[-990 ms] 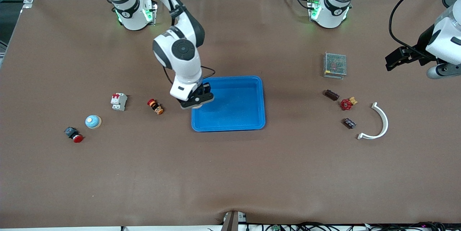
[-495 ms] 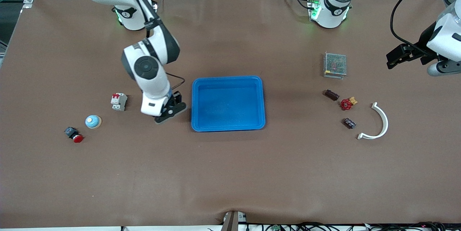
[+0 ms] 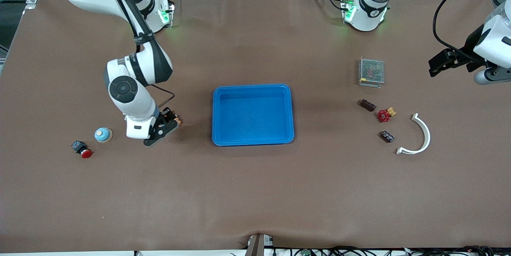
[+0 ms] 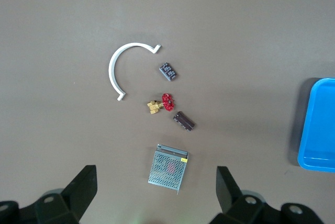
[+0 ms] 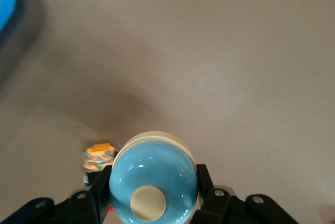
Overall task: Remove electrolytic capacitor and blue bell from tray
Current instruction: 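Lower the bell beside the first bell and open the right gripper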
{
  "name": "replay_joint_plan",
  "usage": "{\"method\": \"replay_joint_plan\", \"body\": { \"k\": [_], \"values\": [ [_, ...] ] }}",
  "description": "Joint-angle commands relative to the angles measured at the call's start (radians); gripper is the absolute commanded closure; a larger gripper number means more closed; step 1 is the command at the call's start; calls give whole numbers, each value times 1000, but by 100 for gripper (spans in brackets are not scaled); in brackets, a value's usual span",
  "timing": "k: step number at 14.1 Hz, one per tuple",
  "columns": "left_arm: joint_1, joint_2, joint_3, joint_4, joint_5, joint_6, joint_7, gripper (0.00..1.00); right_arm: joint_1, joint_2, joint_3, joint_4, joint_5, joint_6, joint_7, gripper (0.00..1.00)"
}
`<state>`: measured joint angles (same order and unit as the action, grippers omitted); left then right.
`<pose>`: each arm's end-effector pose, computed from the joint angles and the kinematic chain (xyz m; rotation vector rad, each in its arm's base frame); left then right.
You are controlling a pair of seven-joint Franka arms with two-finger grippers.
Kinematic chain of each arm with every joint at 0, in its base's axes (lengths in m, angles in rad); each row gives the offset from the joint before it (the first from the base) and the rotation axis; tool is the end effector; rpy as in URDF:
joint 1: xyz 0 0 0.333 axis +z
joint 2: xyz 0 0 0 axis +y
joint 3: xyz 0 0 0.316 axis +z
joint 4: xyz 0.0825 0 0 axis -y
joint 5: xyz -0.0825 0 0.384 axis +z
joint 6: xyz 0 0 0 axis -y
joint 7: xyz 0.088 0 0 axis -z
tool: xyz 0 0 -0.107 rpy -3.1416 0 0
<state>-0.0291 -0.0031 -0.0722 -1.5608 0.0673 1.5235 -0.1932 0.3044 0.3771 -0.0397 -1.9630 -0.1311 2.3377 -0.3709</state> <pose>0.5466 -0.0481 0.6271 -3.0662 -0.1441 0.0367 0.5931 0.1596 0.2817 2.8334 1.0820 -0.0128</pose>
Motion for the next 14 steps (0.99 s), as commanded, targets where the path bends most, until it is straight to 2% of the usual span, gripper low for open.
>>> {"method": "replay_joint_plan", "body": {
  "k": [1,8,11,14],
  "values": [
    [1,-23,8,-18,-17,12,23,0,-57,-20,20,-51,-2,69,-78,51],
    [3,-23,8,-22,-17,21,23,0,-114,38,21,-85,-2,192,-149,51],
    [3,-26,6,-22,-17,21,21,0,-122,77,21,-128,-2,305,-157,51],
    [-2,-26,3,-24,-18,21,14,0,-131,112,21,-131,-2,353,-157,51]
  ]
}}
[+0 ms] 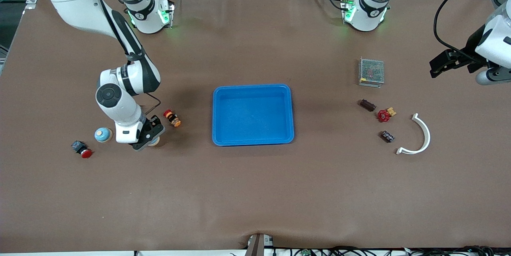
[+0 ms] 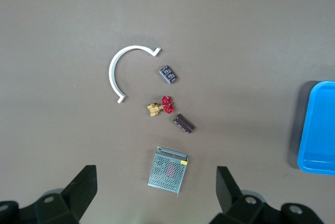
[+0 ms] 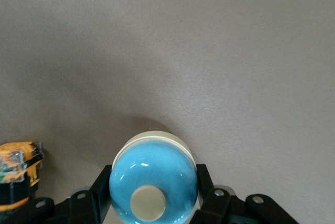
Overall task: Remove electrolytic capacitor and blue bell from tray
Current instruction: 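Lower the bell beside the first bell and open the right gripper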
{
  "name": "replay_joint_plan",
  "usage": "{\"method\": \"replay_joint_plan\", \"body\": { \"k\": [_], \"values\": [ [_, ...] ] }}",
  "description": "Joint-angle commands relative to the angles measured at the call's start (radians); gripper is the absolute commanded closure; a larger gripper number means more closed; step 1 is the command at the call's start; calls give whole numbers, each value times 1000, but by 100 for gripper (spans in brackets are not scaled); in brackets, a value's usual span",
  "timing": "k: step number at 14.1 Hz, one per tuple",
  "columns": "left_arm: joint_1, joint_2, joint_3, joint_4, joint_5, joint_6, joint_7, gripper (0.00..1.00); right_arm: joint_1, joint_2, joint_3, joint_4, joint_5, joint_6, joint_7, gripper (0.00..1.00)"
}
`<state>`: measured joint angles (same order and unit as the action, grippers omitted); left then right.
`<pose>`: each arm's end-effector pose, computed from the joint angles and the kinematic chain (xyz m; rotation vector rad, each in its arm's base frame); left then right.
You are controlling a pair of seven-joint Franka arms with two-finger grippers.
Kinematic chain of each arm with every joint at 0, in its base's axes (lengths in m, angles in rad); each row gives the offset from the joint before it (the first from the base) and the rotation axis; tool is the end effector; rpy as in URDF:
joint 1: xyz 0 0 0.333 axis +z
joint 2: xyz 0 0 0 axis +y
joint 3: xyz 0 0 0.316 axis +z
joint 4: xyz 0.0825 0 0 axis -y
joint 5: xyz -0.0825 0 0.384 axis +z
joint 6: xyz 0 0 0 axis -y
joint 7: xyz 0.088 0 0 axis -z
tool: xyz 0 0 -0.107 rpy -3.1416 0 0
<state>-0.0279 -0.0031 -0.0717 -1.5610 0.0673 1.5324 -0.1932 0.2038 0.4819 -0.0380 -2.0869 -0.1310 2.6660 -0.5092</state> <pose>0.5477 -0.0473 0.6277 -3.0675 -0.1463 0.0236 0.5860 0.1021 0.1988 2.8045 1.1755 0.1232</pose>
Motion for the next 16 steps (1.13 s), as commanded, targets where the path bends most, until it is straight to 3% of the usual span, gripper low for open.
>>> {"method": "replay_joint_plan", "body": {
  "k": [1,6,8,9,10,16],
  "values": [
    [-3,-26,3,-22,-18,12,12,0,-32,15,20,-7,-2,31,-18,51],
    [-6,-20,3,-19,-18,9,6,0,-33,27,20,-5,-2,35,-18,49],
    [-7,-14,3,-16,-20,11,6,0,-38,29,21,-5,-2,38,-18,43],
    [-7,-12,3,-16,-20,12,6,0,-38,29,21,-5,-2,37,-17,18],
    [-7,-11,3,-16,-20,14,6,0,-37,29,21,-4,-2,37,-14,0],
    [-1,-14,3,-16,-21,14,17,0,-27,11,24,18,-1,11,15,0]
  ]
}}
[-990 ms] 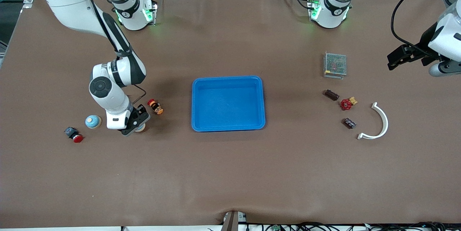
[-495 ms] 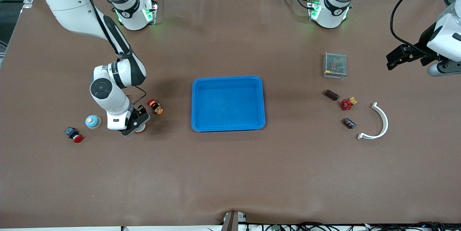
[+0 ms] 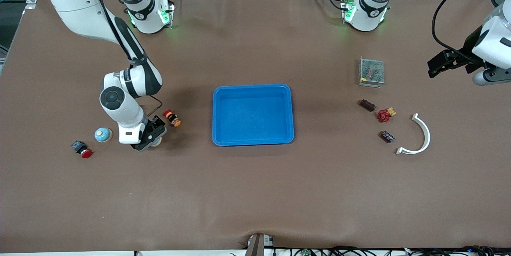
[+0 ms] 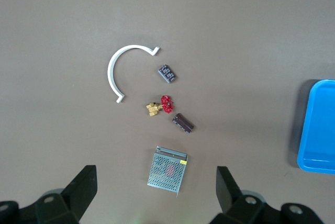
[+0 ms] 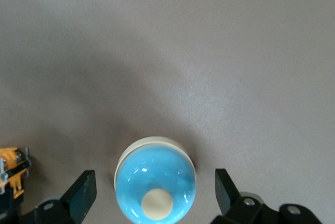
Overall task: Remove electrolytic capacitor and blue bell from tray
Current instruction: 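Lower the bell beside the first bell and open the right gripper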
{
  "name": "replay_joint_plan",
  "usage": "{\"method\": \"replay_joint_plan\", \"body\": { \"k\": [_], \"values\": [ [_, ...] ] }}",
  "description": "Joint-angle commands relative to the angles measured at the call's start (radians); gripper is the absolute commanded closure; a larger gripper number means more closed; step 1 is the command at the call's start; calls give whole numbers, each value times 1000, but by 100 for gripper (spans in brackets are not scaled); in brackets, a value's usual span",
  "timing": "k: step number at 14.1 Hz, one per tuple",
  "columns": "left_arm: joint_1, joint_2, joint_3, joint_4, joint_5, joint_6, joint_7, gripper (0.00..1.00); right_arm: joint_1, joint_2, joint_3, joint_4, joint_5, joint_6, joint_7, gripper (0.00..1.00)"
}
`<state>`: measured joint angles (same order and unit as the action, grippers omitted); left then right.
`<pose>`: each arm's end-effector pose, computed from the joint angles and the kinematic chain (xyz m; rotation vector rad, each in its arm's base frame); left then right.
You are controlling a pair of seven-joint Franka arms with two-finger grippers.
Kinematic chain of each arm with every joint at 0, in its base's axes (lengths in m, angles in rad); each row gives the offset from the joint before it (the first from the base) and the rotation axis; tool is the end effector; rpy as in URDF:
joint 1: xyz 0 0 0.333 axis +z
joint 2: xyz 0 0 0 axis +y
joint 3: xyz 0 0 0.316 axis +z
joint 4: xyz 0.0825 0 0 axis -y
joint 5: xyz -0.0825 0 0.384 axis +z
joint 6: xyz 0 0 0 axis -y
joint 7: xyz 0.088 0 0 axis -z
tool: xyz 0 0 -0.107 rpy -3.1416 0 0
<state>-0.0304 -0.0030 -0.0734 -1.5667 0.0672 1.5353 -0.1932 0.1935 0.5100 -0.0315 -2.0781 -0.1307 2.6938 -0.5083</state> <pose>0.5477 -0.0497 0.6253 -3.0674 -0.1394 0.0278 0.5883 0.1007 0.1880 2.8094 1.1713 0.1372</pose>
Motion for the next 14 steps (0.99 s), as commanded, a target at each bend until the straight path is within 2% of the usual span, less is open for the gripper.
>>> {"method": "replay_joint_plan", "body": {
  "k": [1,3,7,10,14],
  "values": [
    [1,-15,4,-10,-21,11,17,0,-14,-27,18,21,0,-46,45,0],
    [3,-15,4,-10,-21,9,12,0,1,-68,19,58,-1,-160,157,0],
    [4,-14,11,-12,-46,11,5,0,26,-126,21,215,0,-536,277,0],
    [3,-14,11,-10,-44,11,5,0,26,-181,21,274,37,-698,321,0],
    [3,-14,11,-10,-38,9,6,0,23,-298,16,300,75,-856,443,0]
  ]
}}
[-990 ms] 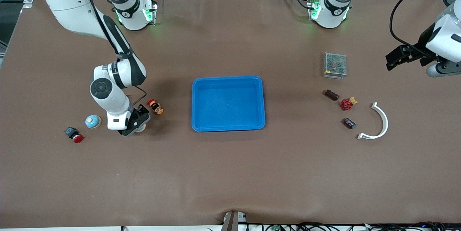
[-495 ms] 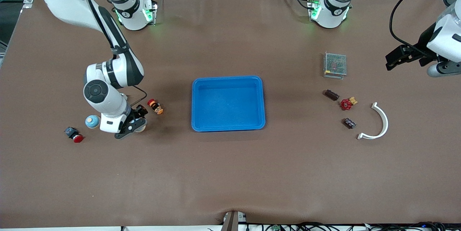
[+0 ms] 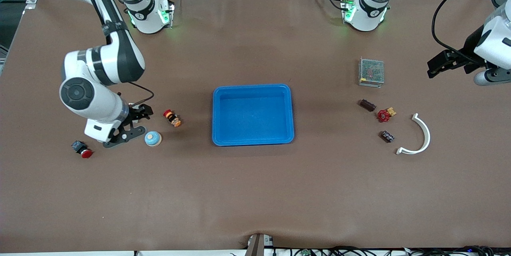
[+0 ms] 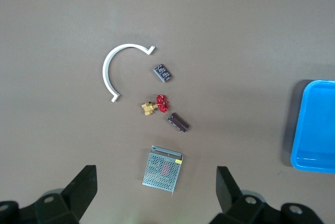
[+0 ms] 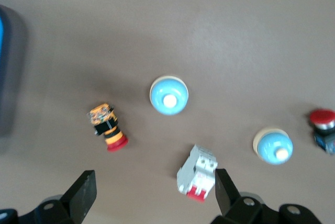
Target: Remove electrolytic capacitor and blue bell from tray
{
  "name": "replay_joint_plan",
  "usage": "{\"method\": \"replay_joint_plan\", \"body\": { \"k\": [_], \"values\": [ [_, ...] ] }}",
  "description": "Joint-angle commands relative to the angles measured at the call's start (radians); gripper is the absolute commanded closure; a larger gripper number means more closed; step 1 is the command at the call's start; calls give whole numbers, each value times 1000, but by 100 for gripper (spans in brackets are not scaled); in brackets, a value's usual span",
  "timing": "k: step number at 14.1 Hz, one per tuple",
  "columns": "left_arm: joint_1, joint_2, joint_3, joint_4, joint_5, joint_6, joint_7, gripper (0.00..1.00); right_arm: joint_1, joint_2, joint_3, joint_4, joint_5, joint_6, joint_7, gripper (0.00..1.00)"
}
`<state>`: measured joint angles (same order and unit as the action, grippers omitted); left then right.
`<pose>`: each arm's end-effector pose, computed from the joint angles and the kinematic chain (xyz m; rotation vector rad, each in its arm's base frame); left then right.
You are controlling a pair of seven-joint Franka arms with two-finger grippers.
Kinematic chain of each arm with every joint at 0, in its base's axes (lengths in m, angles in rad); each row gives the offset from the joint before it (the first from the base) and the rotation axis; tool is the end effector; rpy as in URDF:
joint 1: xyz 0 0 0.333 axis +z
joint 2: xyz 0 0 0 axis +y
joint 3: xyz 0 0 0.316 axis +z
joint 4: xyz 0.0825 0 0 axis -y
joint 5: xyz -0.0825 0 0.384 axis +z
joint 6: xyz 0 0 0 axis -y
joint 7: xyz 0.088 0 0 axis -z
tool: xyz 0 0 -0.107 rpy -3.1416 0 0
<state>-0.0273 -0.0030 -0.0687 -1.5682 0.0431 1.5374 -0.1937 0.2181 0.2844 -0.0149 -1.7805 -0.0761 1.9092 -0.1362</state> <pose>0.5480 -0.0481 0.6246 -3.0908 -0.1524 0.0329 0.6038 0.1194 0.3846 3.0014 0.5625 -0.2343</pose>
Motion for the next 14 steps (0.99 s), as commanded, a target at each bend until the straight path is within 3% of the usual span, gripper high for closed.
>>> {"method": "replay_joint_plan", "body": {
  "k": [1,4,6,14],
  "values": [
    [0,-14,4,-9,-14,7,7,0,-2,-103,0,25,21,-125,98,0],
    [1,-20,6,-10,-17,7,2,0,-23,-178,-7,151,21,-295,106,0],
    [1,-23,7,-10,-16,4,4,0,-61,-230,-7,181,22,-352,104,0],
    [1,-23,7,-9,-8,3,16,0,-232,-344,-13,170,61,-326,30,0]
  ]
}}
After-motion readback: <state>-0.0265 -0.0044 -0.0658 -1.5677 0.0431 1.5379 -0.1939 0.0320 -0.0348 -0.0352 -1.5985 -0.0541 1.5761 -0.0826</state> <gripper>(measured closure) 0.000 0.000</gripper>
